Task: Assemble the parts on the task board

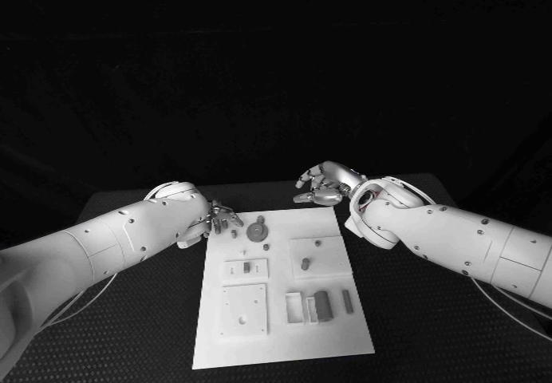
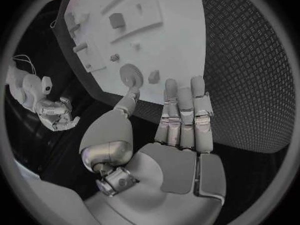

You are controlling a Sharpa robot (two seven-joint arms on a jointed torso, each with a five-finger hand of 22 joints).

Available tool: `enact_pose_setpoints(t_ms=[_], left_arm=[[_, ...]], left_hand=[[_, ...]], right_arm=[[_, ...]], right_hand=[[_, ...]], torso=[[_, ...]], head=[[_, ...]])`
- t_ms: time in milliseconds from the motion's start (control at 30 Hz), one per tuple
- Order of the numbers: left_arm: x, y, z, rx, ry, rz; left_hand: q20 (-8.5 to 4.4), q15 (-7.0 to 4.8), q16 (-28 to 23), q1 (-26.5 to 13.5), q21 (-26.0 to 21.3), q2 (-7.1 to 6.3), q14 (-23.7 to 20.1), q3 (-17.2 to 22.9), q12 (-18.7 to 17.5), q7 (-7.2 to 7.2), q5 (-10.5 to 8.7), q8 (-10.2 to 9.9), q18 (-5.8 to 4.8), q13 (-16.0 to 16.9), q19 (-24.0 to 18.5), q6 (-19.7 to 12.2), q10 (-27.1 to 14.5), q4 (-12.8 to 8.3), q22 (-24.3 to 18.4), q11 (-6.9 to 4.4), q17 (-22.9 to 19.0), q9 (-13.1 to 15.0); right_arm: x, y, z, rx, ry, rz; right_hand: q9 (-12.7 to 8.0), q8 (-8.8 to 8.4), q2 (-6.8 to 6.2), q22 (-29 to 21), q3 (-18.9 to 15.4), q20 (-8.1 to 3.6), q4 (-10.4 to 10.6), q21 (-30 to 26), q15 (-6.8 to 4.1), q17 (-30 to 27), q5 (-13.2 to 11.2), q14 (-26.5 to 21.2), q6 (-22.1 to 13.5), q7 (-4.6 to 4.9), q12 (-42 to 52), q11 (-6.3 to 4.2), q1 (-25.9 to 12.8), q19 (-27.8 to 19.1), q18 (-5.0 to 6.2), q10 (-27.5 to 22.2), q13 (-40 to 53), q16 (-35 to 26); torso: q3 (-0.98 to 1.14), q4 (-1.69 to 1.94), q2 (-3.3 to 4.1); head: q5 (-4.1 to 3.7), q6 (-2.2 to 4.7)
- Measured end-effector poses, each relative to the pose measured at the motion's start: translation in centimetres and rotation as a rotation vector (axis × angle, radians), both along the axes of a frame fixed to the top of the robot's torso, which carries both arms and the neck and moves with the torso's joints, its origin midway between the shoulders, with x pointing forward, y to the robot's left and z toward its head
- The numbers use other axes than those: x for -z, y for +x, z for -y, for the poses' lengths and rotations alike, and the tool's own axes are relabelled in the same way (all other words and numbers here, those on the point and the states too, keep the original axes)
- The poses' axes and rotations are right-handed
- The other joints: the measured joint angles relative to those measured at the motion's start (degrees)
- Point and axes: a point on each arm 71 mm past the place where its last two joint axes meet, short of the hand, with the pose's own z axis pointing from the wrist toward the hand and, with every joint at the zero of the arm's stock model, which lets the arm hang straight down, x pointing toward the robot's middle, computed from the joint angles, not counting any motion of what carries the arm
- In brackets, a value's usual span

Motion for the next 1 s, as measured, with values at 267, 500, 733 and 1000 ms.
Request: enact_pose_setpoints(t_ms=[267,500,733,1000], left_arm=[[0.0,0.1,0.4,0.016,0.016,-0.001],[0.1,0.1,0.8,0.028,0.021,-0.007],[0.5,0.0,0.8,0.030,0.031,-0.021],[1.1,-0.1,1.1,0.036,0.038,-0.035]], left_hand=[[0.01,0.01,0.0,-0.3,0.0,0.77,0.0,0.0,0.0,0.45,0.00,0.0,0.00,-0.1,0.0,0.4,0.0,0.0,0.2,0.00,-0.1,-0.2],[0.21,0.09,0.3,-0.3,0.0,1.46,0.1,0.1,0.3,0.02,0.34,0.0,-0.01,-0.2,0.2,1.2,0.0,-0.1,0.6,0.00,-0.1,-0.4],[0.22,0.11,0.7,0.1,0.0,2.28,0.1,0.3,0.6,-0.09,1.11,0.0,0.00,-0.3,0.2,1.7,0.2,-0.3,1.0,-0.22,-0.1,-0.7],[0.00,0.07,0.9,0.3,0.0,2.98,0.3,0.3,0.9,-0.09,2.43,0.0,0.00,-0.4,0.4,2.1,0.2,-0.8,1.4,-0.22,-0.2,-0.9]], right_arm=[[0.0,0.0,-0.1,-0.001,0.000,0.000],[0.0,0.0,-0.2,-0.002,0.001,0.000],[0.0,0.0,-0.2,-0.003,0.001,-0.001],[0.0,0.0,-0.2,-0.003,0.002,-0.001]], right_hand=[[0.0,0.00,0.00,0.0,0.0,-0.11,0.0,0.0,0.00,0.0,0.0,0.0,0.0,0.00,0.0,0.00,0.0,-0.1,0.00,0.0,0.0,0.0],[0.0,0.00,0.00,0.0,0.0,-0.10,0.0,0.0,0.00,0.0,0.0,0.0,0.0,0.00,0.0,0.00,0.0,-0.1,0.00,0.0,-0.1,0.0],[0.0,0.00,0.00,0.0,0.0,-0.03,0.0,0.0,0.00,0.0,0.0,0.0,0.0,-0.01,0.0,0.00,0.0,-0.2,0.00,0.0,-0.1,0.0],[0.0,0.00,0.00,0.0,0.0,-0.02,0.0,0.0,0.00,0.0,0.0,0.0,0.1,0.13,0.0,0.00,0.0,-0.2,0.00,0.0,-0.1,0.0]], torso=[[0.03,-0.07,-0.05],[0.00,-0.01,-0.12],[-0.03,0.00,-0.12],[-0.05,0.02,-0.08]], head=[[-0.03,-0.12],[-0.12,-0.19],[-0.14,-0.19],[-0.21,-0.27]])
